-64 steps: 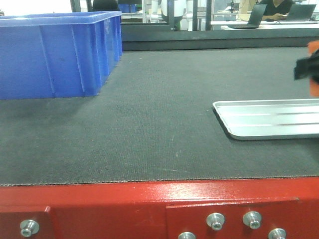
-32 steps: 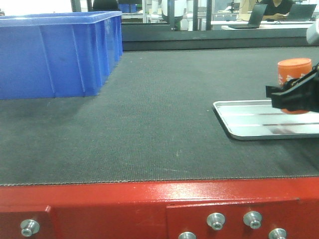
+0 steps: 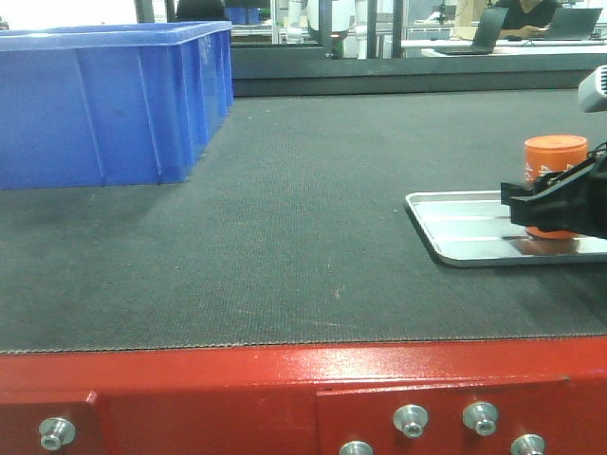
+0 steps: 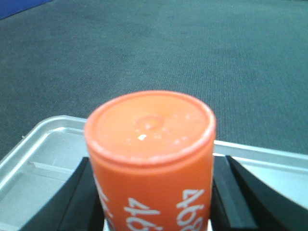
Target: Grab orange capacitor from left shelf to right conveyor
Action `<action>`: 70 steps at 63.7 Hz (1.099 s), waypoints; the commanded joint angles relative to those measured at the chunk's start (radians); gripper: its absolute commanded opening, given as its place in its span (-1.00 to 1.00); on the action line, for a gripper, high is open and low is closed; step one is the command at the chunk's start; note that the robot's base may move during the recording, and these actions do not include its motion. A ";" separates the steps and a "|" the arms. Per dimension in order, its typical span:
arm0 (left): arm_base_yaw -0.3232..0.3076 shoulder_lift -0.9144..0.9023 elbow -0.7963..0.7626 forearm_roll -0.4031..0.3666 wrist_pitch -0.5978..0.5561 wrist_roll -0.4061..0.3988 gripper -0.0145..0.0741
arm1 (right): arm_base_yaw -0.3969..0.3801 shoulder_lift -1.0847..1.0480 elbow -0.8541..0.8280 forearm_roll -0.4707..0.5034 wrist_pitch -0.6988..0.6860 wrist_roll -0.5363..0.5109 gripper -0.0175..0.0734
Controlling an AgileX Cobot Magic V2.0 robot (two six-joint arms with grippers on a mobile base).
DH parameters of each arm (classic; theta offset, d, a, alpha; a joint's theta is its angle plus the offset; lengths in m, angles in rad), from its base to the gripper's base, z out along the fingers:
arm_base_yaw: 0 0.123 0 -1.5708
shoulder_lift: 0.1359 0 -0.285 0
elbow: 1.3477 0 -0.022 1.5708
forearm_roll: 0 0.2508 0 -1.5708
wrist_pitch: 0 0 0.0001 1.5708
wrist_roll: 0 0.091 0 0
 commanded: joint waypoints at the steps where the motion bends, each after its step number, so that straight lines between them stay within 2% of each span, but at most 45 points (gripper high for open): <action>1: 0.000 -0.012 -0.004 -0.002 -0.090 -0.001 -0.96 | -0.006 -0.033 -0.014 -0.006 -0.112 0.025 0.45; 7: 0.000 -0.012 -0.004 -0.002 -0.090 -0.001 -0.96 | -0.006 -0.037 -0.014 -0.006 -0.114 0.030 0.78; 17: 0.000 -0.012 -0.004 -0.002 -0.090 -0.001 -0.96 | -0.006 -0.082 0.002 -0.006 -0.091 0.053 0.76; 26: 0.000 -0.012 -0.004 -0.002 -0.090 -0.001 -0.96 | -0.006 -0.187 0.021 -0.006 -0.015 0.055 0.76; 32: 0.000 -0.012 -0.004 -0.002 -0.090 -0.001 -0.96 | -0.005 -0.289 0.024 -0.017 0.095 0.090 0.76; 43: 0.000 -0.012 -0.004 -0.002 -0.090 -0.001 -0.96 | -0.005 -0.548 0.024 -0.072 0.351 0.220 0.73; 47: 0.000 -0.012 -0.004 -0.002 -0.090 -0.001 -0.96 | -0.005 -0.653 0.021 -0.072 0.453 0.256 0.63; 52: 0.000 -0.012 -0.004 -0.002 -0.090 -0.001 -0.96 | -0.004 -0.777 0.019 -0.072 0.589 0.282 0.40; 64: 0.000 -0.012 -0.004 -0.002 -0.090 -0.001 -0.96 | -0.002 -1.064 0.019 -0.072 0.888 0.281 -0.33; 68: 0.000 -0.012 -0.004 -0.002 -0.090 -0.001 -0.96 | -0.002 -1.144 0.019 -0.072 0.971 0.281 -0.49; 70: 0.000 -0.012 -0.004 -0.002 -0.090 -0.001 -0.96 | -0.002 -1.186 0.019 -0.072 1.015 0.281 -0.51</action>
